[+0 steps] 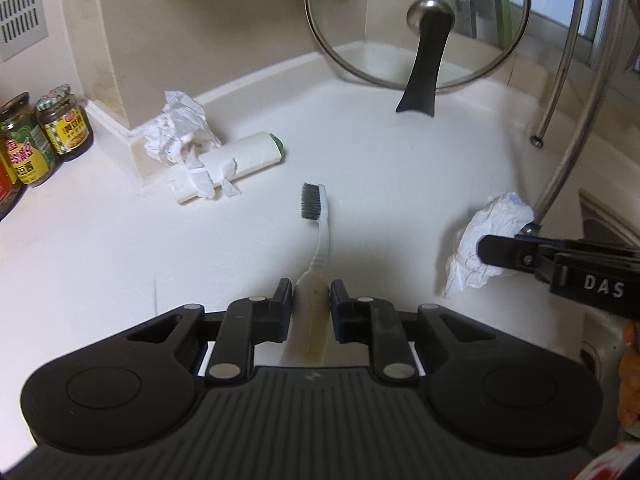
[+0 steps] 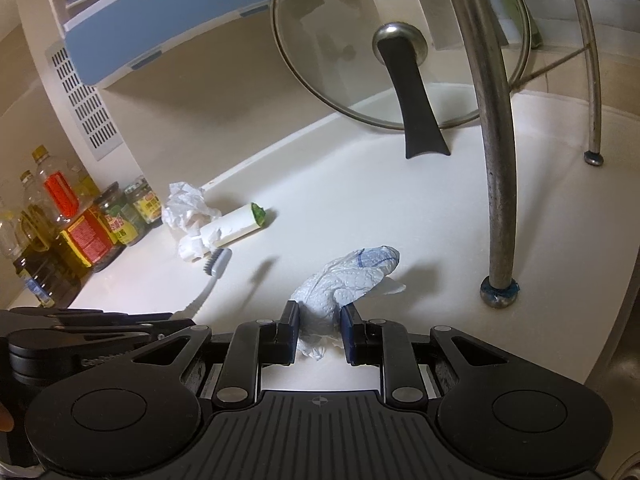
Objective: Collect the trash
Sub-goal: 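Lift the toothbrush and paper towel off the counter with both grippers, then carry the toothbrush and paper towel down over the wastebasket with both grippers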
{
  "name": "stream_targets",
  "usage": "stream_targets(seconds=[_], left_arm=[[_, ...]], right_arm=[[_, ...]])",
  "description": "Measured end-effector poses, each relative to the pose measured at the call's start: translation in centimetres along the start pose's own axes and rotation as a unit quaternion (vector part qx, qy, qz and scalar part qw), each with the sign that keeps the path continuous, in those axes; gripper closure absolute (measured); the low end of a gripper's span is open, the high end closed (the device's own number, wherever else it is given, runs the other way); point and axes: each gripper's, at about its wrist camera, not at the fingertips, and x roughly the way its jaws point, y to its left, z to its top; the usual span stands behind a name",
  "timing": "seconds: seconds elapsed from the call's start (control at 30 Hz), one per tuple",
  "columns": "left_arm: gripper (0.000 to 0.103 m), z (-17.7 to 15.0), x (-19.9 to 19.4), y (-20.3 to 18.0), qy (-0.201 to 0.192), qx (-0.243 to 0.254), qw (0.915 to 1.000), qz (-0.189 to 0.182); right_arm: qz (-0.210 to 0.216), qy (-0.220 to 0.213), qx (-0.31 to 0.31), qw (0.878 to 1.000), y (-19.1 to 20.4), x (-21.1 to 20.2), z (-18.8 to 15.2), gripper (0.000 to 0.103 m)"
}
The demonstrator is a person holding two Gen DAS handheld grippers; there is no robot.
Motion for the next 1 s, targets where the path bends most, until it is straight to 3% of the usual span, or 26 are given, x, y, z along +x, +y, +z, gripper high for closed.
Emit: stream_targets(seconds=[0.5, 1.0], left_arm=[[0.085, -5.5, -10.5, 5.1, -0.049, -0.023, 0.9967, -0.06], [0.085, -15.3, -19.7, 12.5, -0.055, -0.027, 0.9922, -0.108]], right_arm=[[-0.013, -0.04, -0.006, 0.999, 8.1, -7.6, -4.5, 0.081], [-0.019, -0.033, -0.002, 0.999, 20.8, -14.0, -15.4, 0.081]])
